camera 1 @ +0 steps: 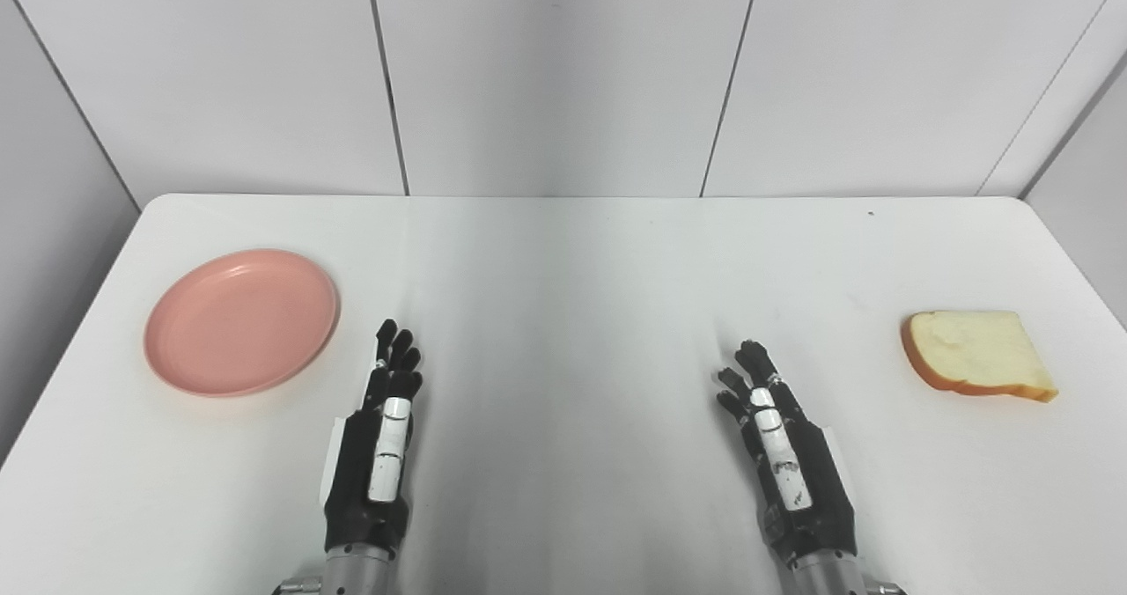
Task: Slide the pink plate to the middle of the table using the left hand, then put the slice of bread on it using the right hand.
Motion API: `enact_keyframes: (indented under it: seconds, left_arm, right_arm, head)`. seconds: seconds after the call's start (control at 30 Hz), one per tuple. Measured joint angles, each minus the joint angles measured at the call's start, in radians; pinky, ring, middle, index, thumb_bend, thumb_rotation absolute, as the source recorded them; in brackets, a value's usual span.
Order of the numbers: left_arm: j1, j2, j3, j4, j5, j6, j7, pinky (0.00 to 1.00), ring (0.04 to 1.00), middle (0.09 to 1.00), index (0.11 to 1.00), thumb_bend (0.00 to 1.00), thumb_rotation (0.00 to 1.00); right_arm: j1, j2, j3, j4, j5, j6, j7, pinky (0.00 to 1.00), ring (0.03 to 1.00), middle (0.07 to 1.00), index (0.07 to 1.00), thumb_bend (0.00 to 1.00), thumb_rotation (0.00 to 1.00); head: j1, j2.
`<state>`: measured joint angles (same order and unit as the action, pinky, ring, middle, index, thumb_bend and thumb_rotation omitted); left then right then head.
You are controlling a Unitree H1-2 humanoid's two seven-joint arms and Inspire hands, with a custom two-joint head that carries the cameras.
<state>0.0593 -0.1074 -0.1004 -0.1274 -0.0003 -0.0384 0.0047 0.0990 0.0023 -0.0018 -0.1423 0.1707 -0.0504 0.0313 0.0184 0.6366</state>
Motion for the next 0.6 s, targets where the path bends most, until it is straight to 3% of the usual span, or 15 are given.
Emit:
enact_keyframes:
  seconds: [0.17, 0.33, 0.43, 0.6]
  left_arm:
    - [0.000, 0.000, 0.000, 0.000, 0.000, 0.000, 0.000, 1.00, 0.995, 1.000, 1.000, 0.71, 0.89]
    - [0.000, 0.000, 0.000, -0.001, 0.000, -0.002, 0.000, 1.00, 1.000, 1.000, 1.000, 0.66, 0.88]
    - [0.000, 0.000, 0.000, -0.002, -0.001, -0.002, 0.000, 1.00, 1.000, 1.000, 1.000, 0.71, 0.88]
    - [0.006, 0.001, -0.001, -0.002, -0.002, -0.002, -0.003, 1.00, 1.000, 1.000, 1.000, 0.67, 0.88]
  right_arm:
    - [-0.002, -0.001, 0.000, 0.002, -0.002, 0.000, 0.000, 0.91, 0.905, 0.946, 0.915, 0.71, 0.76]
    - [-0.002, -0.002, -0.001, 0.004, -0.006, -0.002, 0.000, 0.90, 0.905, 0.942, 0.909, 0.74, 0.74]
    - [-0.002, -0.002, -0.002, 0.003, -0.009, -0.002, 0.000, 0.91, 0.910, 0.947, 0.910, 0.71, 0.74]
    - [0.001, -0.004, 0.000, 0.001, -0.024, -0.005, 0.000, 0.90, 0.903, 0.949, 0.908, 0.70, 0.73]
  head:
    - [0.009, -0.003]
    - [0.009, -0.003]
    - [0.011, -0.011]
    - [0.002, -0.025]
